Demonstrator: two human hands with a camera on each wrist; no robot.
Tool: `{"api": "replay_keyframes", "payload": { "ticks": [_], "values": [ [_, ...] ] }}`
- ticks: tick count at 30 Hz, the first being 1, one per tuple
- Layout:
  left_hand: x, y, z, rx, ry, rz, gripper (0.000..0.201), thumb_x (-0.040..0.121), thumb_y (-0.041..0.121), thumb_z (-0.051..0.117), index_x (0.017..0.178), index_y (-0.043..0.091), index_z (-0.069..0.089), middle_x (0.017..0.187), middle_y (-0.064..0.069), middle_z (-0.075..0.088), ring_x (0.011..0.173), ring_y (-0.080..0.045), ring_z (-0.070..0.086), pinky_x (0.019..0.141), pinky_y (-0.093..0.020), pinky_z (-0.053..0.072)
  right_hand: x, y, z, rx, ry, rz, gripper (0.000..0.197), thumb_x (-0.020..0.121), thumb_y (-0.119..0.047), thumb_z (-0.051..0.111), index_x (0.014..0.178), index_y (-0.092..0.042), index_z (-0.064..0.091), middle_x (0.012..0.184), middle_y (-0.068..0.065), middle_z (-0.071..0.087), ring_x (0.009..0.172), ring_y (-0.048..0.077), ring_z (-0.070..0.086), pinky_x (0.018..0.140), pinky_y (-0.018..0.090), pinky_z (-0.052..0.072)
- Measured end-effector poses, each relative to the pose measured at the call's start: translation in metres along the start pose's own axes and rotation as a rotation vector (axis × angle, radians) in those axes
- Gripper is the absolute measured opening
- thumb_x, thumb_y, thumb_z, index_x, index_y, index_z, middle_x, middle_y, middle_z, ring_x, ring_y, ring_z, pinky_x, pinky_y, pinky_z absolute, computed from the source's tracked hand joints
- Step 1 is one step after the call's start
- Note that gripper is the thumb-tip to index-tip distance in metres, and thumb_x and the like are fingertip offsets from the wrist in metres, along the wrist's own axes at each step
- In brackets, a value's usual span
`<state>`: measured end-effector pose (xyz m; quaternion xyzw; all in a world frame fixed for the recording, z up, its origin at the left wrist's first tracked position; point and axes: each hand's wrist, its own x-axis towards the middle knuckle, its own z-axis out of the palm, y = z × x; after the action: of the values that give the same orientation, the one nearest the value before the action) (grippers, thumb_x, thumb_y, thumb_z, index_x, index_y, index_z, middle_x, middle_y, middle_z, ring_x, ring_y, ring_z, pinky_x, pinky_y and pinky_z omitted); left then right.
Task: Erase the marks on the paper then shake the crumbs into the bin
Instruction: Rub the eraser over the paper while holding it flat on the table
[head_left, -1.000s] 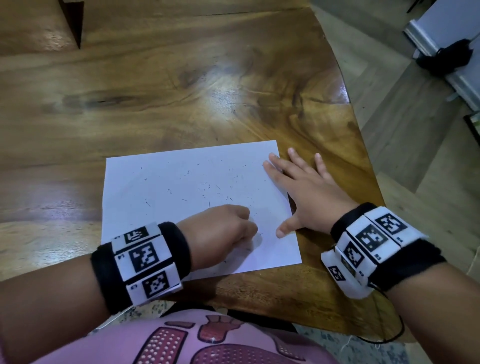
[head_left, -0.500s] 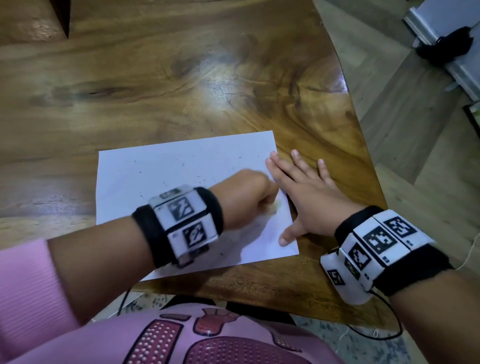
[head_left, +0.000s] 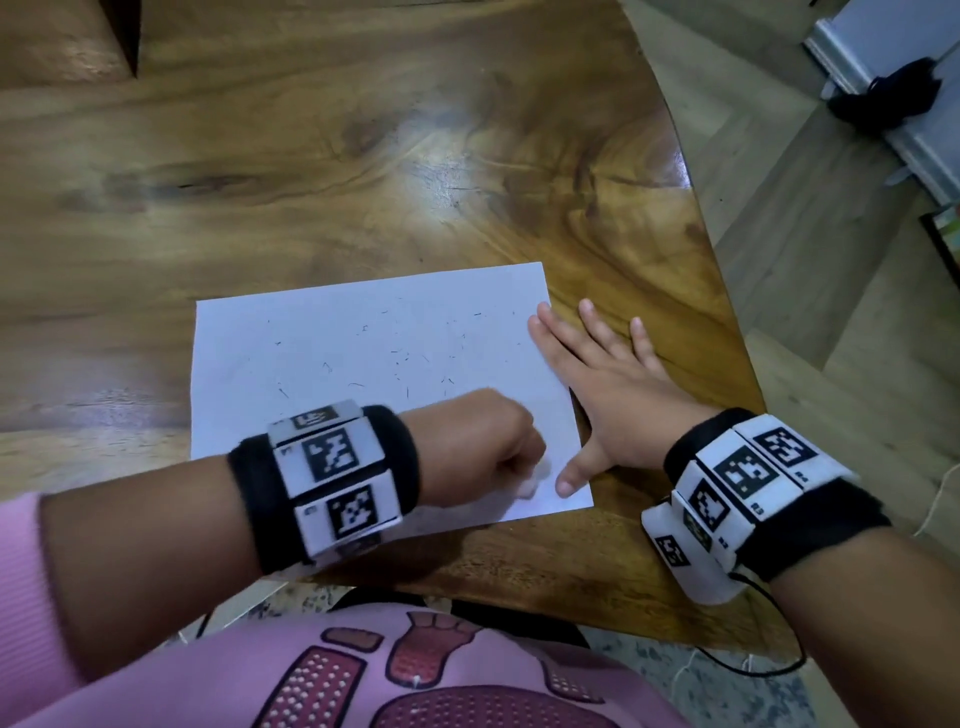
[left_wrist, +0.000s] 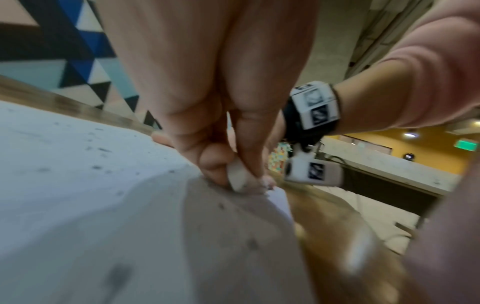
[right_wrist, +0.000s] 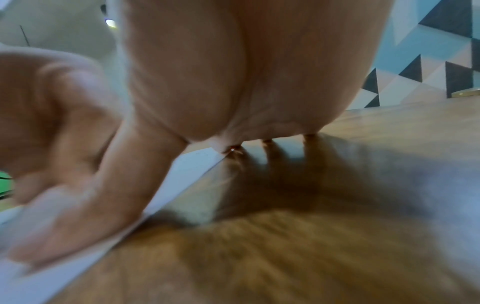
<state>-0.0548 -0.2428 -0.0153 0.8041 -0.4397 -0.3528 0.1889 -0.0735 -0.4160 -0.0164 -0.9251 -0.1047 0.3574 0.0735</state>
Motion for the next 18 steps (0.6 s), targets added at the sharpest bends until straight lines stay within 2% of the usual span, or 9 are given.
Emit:
{"api": "replay_keyframes", "payload": {
  "ticks": [2,5,6,8,11,13,14,16,18],
  "values": [
    [-0.002,-0.002,0.000,-0.010,-0.036,0.001,0.014,0.082,0.018,0.057,0.072,0.011,0.062,0.079,-0.010,0.064,0.072,-0.024,0.056,0.067,-0.029,0.042,0.000,0.000,0.001,-0.005,-0.003,0.004,0.151,0.045,-0.065,0.079,0.140,-0.032,-0.033,0.135,-0.022,-0.048,0.126,0.010,-0.047,0.109,0.053,-0.024],
    [0.025,0.002,-0.016,0.021,0.132,-0.007,0.011,0.083,0.005,0.054,0.081,0.004,0.064,0.086,-0.018,0.065,0.077,-0.029,0.055,0.058,-0.021,0.022,0.001,0.000,0.001,0.000,0.000,-0.002,0.151,0.043,-0.065,0.080,0.141,-0.033,-0.031,0.140,-0.022,-0.045,0.128,0.011,-0.045,0.108,0.053,-0.024],
    [0.034,0.005,-0.021,0.016,0.195,0.005,0.010,0.083,0.002,0.054,0.084,0.001,0.065,0.089,-0.020,0.066,0.082,-0.032,0.056,0.059,-0.019,0.019,0.001,0.000,0.001,-0.001,0.001,-0.002,0.151,0.043,-0.065,0.080,0.140,-0.033,-0.031,0.142,-0.021,-0.044,0.129,0.011,-0.045,0.109,0.054,-0.024],
    [0.038,0.007,-0.022,0.001,0.233,0.022,0.012,0.082,0.002,0.054,0.086,0.000,0.065,0.092,-0.020,0.066,0.087,-0.033,0.057,0.061,-0.018,0.021,0.001,0.000,0.000,0.000,-0.002,0.003,0.150,0.044,-0.064,0.080,0.141,-0.033,-0.030,0.141,-0.022,-0.044,0.130,0.012,-0.044,0.109,0.054,-0.023],
    [0.010,0.004,-0.001,0.019,0.088,0.032,0.020,0.079,0.020,0.046,0.073,0.009,0.062,0.080,-0.011,0.063,0.074,-0.027,0.057,0.065,-0.030,0.039,0.001,0.000,0.000,0.008,0.004,-0.008,0.150,0.045,-0.064,0.080,0.141,-0.032,-0.031,0.136,-0.023,-0.046,0.127,0.010,-0.046,0.108,0.053,-0.025],
    [-0.002,0.003,0.007,0.022,0.000,0.048,0.023,0.080,0.027,0.048,0.070,0.010,0.059,0.077,-0.007,0.060,0.069,-0.023,0.054,0.063,-0.030,0.040,0.000,0.001,0.001,0.005,0.004,-0.010,0.150,0.046,-0.065,0.080,0.140,-0.031,-0.033,0.136,-0.023,-0.046,0.127,0.011,-0.046,0.108,0.053,-0.025],
    [0.001,0.004,0.005,0.034,-0.003,0.042,0.021,0.082,0.025,0.051,0.072,0.009,0.061,0.078,-0.008,0.060,0.071,-0.023,0.054,0.064,-0.029,0.039,0.000,0.000,0.001,0.004,0.005,-0.010,0.150,0.046,-0.064,0.080,0.140,-0.031,-0.033,0.137,-0.023,-0.046,0.128,0.011,-0.046,0.108,0.053,-0.025],
    [0.017,0.005,-0.007,0.045,0.083,0.014,0.013,0.084,0.013,0.053,0.079,0.006,0.063,0.085,-0.014,0.062,0.079,-0.028,0.056,0.068,-0.025,0.035,0.000,0.000,0.001,0.003,0.013,-0.014,0.150,0.046,-0.064,0.080,0.140,-0.032,-0.033,0.137,-0.023,-0.046,0.129,0.012,-0.044,0.109,0.053,-0.024],
    [0.031,0.008,-0.016,0.037,0.182,0.004,0.012,0.084,0.003,0.052,0.085,0.001,0.063,0.090,-0.020,0.064,0.085,-0.033,0.056,0.063,-0.020,0.024,0.000,0.000,0.000,0.006,0.013,-0.013,0.150,0.046,-0.064,0.080,0.138,-0.032,-0.034,0.136,-0.024,-0.046,0.130,0.012,-0.044,0.109,0.053,-0.023]
  ]
}}
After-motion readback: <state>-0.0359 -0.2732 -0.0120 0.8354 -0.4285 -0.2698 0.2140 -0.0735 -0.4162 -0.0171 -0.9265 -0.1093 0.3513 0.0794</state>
